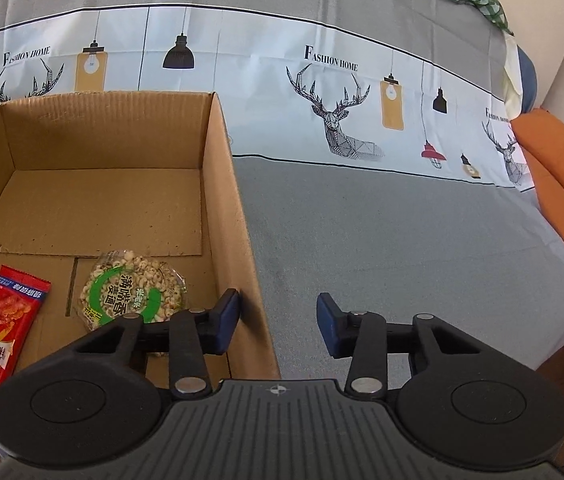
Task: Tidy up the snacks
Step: 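Open the left gripper to drop the red chips bag into the box, then move both open grippers back to the snack pile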
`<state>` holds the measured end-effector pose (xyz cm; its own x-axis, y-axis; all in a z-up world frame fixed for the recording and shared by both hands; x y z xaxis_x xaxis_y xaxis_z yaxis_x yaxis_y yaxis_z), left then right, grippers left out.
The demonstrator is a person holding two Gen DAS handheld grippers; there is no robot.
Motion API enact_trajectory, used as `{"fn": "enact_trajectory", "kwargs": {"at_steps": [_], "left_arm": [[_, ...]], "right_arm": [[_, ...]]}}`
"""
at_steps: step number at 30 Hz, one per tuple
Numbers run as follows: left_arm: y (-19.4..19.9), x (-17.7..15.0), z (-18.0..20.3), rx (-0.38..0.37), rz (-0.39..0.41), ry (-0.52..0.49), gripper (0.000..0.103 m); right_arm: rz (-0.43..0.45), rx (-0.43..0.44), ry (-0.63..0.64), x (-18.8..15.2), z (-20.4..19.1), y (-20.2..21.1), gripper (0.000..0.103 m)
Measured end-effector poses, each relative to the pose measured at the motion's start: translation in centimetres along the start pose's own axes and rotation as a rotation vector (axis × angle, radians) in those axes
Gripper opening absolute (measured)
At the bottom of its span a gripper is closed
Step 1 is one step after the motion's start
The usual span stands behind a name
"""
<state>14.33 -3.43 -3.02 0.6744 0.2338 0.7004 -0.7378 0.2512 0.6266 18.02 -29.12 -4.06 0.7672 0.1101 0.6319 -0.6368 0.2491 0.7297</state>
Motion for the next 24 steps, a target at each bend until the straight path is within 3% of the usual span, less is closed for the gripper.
{"fn": "enact_trajectory", "kwargs": {"at_steps": [5, 7, 11, 13, 18, 21, 23, 24], "left_arm": [[1.9, 1.2, -0.2, -0.014, 0.053, -0.026, 0.064], [2.8, 1.9, -0.4, -0.027, 0.066, -0.035, 0.063], [4.8, 3.5, -0.6, -0.099, 0.080, -0.070, 0.057], [5.7, 4.1, -0.5, -0.156, 0.075, -0.119, 0.050], [7.7, 4.3, -2.4, -0.225, 0.092, -0.273, 0.050], [7.6, 3.3, -5.9, -0.237, 0.082, -0.234, 0.050], [6.7, 2.7, -8.9, -0.177, 0.030, -0.157, 0.049], [6.8, 3.1, -9.9, -0.154, 0.043, -0.129, 0.047]], "right_arm": [[0.016, 0.004, -0.028, 0.2, 0.4, 0.6, 0.043], [0.064, 0.024, -0.050, 0.6, 0.7, 1.6, 0.048], [0.150, 0.097, -0.099, 1.3, 0.5, 3.8, 0.068], [0.180, 0.129, -0.107, 1.5, 0.0, 4.8, 0.070], [0.256, 0.192, -0.108, 2.0, -1.8, 7.0, 0.070], [0.299, 0.221, -0.097, 2.4, -3.3, 8.2, 0.070], [0.323, 0.241, -0.088, 2.6, -4.5, 8.8, 0.070], [0.329, 0.250, -0.080, 2.6, -5.2, 9.0, 0.070]]}}
Point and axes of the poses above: each gripper's, at about its wrist camera, not at the fingertips, and y roughly against the way its jaws point, z to its right, x to its top, the point moved 8 cm from there along -y, roughly the way its jaws point
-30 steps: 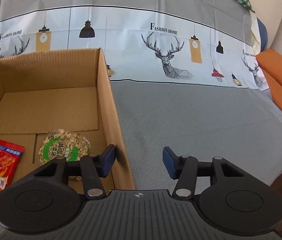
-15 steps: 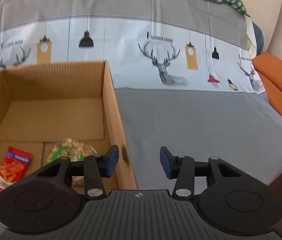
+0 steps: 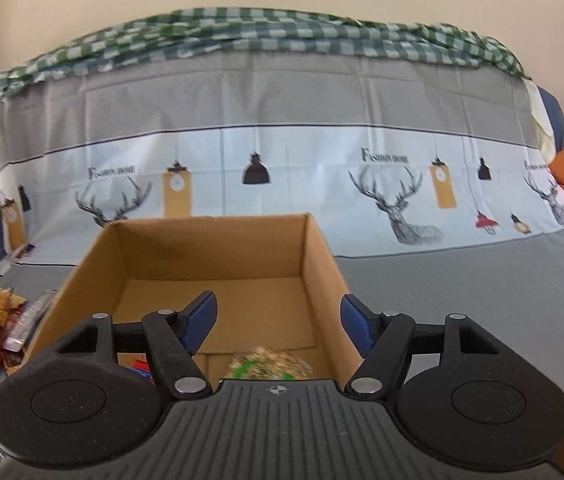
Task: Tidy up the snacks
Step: 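Move both open grippers back to the snack pile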
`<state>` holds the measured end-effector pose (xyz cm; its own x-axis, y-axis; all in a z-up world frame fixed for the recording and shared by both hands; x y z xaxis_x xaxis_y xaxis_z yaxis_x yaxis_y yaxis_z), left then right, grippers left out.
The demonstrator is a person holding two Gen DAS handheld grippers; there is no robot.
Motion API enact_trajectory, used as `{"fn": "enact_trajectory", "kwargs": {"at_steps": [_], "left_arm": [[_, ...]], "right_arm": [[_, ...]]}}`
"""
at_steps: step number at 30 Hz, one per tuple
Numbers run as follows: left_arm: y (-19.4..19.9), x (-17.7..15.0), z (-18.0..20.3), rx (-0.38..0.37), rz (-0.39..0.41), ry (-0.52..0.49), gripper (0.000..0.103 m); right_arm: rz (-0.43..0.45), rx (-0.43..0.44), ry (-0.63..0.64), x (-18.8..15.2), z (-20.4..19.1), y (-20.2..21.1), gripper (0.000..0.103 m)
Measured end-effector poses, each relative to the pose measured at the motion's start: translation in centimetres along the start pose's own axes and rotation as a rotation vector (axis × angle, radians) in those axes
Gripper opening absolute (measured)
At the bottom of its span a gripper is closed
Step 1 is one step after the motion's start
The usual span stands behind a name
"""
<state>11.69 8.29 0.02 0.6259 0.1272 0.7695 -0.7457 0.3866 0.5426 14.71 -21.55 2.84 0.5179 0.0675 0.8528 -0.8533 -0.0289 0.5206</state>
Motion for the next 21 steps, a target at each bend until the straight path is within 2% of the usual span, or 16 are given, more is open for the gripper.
{"fn": "enact_trajectory", "kwargs": {"at_steps": [3, 9, 14, 21], "left_arm": [[0.4, 0.6, -2.2, 0.004, 0.012, 0.095, 0.047], [-0.4, 0.0, -5.1, 0.029, -0.050, 0.215, 0.047], [-0.3, -0.6, -8.1, 0.101, -0.056, 0.295, 0.047], [0.7, -1.6, -13.3, 0.243, -0.069, 0.428, 0.048]], "right_arm": [[0.000, 0.042, 0.026, -0.1, -2.4, -0.3, 0.069], [0.000, 0.132, 0.059, 0.1, -7.8, -0.5, 0.068], [-0.012, 0.219, 0.074, -0.3, -12.4, -0.5, 0.068], [-0.037, 0.354, 0.117, -1.3, -19.4, -0.8, 0.068]]}}
Point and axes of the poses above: each gripper's, at about its wrist camera, not at the fingertips, and y roughly against the way its jaws point, z to its right, x to its top, the point moved 8 cm from there along -y, roughly the way its jaws point
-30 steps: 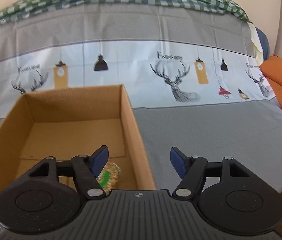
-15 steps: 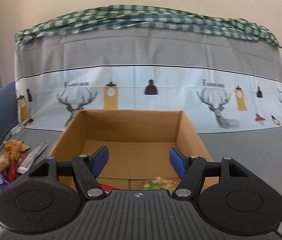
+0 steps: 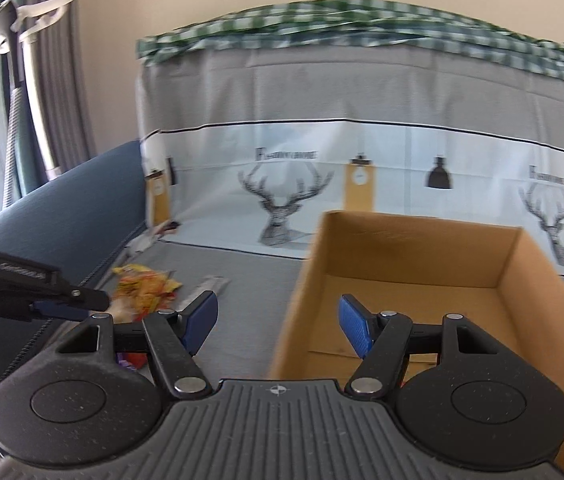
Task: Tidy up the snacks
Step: 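Move both open grippers back to the snack pile, then grasp the clear granola bar with the left gripper while the right gripper grasps the dark brown biscuit bar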
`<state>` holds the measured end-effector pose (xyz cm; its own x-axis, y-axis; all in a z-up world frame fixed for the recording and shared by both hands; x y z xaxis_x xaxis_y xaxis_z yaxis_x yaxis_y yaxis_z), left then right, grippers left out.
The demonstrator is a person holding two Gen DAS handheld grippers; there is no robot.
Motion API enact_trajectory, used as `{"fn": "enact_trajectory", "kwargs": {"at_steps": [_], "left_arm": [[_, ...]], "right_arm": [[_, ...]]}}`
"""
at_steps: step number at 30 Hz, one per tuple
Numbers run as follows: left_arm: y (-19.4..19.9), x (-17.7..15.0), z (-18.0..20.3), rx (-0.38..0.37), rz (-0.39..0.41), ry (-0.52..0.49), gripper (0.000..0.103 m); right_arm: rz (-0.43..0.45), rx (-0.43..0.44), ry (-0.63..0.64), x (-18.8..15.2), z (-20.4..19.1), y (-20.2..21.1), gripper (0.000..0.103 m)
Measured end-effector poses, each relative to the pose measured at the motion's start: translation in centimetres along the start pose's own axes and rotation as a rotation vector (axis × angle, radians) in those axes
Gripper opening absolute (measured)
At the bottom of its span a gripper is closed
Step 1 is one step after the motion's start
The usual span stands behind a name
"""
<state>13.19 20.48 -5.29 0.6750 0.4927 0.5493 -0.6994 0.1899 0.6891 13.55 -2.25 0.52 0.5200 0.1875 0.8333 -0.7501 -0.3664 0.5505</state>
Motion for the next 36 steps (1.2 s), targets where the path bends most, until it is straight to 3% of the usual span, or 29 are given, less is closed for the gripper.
{"fn": "enact_trajectory", "kwargs": {"at_steps": [5, 12, 15, 18, 21, 32, 36], "left_arm": [[-0.6, 0.3, -1.9, 0.080, -0.015, 0.005, 0.049], [-1.5, 0.6, -2.9, 0.164, -0.010, -0.015, 0.068], [-2.0, 0.9, -3.3, 0.185, -0.006, -0.012, 0.081], [-2.7, 0.9, -3.6, 0.184, -0.028, -0.013, 0.083], [-3.5, 1.0, -3.8, 0.189, -0.047, -0.026, 0.084], [-4.8, 0.6, -3.6, 0.180, -0.074, -0.052, 0.086], [-5.0, 0.4, -3.7, 0.224, -0.084, -0.088, 0.086]], "right_arm": [[-0.027, 0.102, 0.057, -0.7, -5.0, -1.8, 0.068], [-0.082, 0.160, 0.139, -2.4, -9.2, -4.9, 0.070], [-0.126, 0.152, 0.155, -3.6, -9.5, -6.7, 0.071], [-0.173, 0.136, 0.151, -4.7, -9.3, -8.5, 0.075], [-0.198, 0.144, 0.119, -5.6, -8.9, -9.9, 0.081], [-0.307, 0.111, 0.065, -8.0, -7.9, -14.1, 0.082], [-0.335, 0.109, 0.052, -8.6, -7.8, -14.8, 0.081]]}}
Point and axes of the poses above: each gripper's, at about its wrist camera, not at the fingertips, and y roughly against the way its jaws point, z to its right, x to its top, the point moved 8 cm from there along -y, roughly the way its jaws point
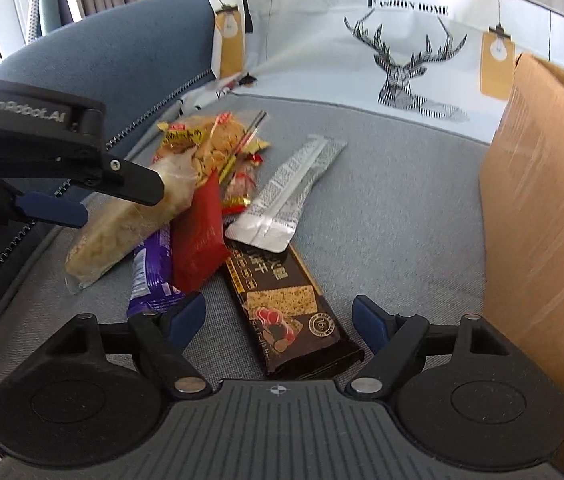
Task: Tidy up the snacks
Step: 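Grasp the clear granola bar with the left gripper while the right gripper grasps the dark brown biscuit bar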
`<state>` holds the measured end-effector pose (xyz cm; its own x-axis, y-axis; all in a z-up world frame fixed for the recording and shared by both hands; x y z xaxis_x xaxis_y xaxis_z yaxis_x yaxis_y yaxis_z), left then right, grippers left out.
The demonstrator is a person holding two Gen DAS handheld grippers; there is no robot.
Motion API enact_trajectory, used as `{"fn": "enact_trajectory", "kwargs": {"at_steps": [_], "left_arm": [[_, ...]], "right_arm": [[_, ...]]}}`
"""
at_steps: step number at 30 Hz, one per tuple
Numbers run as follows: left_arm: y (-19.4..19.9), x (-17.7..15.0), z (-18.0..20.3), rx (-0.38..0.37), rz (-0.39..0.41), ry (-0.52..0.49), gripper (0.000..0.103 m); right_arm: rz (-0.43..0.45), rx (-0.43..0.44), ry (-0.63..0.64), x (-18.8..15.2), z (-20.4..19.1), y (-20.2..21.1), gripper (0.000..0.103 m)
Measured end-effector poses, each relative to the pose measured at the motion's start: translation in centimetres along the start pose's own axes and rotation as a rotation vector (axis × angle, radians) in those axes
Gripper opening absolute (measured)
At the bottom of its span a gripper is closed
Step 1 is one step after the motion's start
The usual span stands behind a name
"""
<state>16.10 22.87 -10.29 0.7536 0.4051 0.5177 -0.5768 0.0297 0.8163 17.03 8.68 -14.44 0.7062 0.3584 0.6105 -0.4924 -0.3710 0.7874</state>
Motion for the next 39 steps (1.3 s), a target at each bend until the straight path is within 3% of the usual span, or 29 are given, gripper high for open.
{"fn": "enact_trajectory", "kwargs": {"at_steps": [7, 9, 11, 12, 13, 14, 19, 23, 31, 39], "left_arm": [[-0.4, -0.2, -0.3, 0.008, -0.008, 0.003, 0.086], [-0.5, -0.1, -0.3, 0.005, -0.010, 0.000, 0.086], [-0.4, -0.1, -0.4, 0.011, -0.007, -0.001, 0.080], [-0.4, -0.1, -0.5, 0.014, -0.006, 0.001, 0.072], [-0.4, -0.1, -0.5, 0.012, -0.008, 0.005, 0.062], [-0.4, -0.2, -0.6, 0.003, -0.016, 0.010, 0.059], [0.0, -0.9, 0.0, -0.005, -0.038, -0.024, 0.044], [0.8, -2.0, 0.4, -0.023, -0.062, -0.030, 0.040], [2.0, -3.8, -0.1, -0.021, -0.116, -0.012, 0.041], [1.7, -3.2, -1.1, -0.044, -0.114, 0.113, 0.048]], "right_arm": [[0.001, -0.004, 0.038, -0.4, -0.3, 0.1, 0.073], [0.005, -0.003, 0.053, -0.5, -0.4, 0.2, 0.062], [0.012, 0.010, 0.069, -0.5, -0.7, 0.4, 0.049], [0.013, 0.020, 0.077, -0.6, -0.9, 0.5, 0.044], [0.013, 0.030, 0.087, -0.7, -1.0, 0.6, 0.043], [0.013, 0.038, 0.098, -0.9, -1.2, 0.8, 0.041], [0.003, 0.055, 0.151, -1.8, -2.1, 2.0, 0.041], [-0.010, 0.052, 0.155, -2.5, -2.1, 3.2, 0.041], [-0.069, 0.024, 0.169, -5.0, -2.1, 5.1, 0.042], [-0.078, 0.029, 0.160, -5.6, -1.9, 5.3, 0.053]]}}
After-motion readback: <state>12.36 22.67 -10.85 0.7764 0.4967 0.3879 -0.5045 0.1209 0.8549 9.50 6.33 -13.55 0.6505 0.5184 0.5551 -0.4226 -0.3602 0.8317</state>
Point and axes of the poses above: each gripper's, at about its wrist camera, not at the fingertips, and y roughly against the way its jaws point, z to its right, x to its top, the point moved 8 cm from there along -y, roughly the way its jaws point
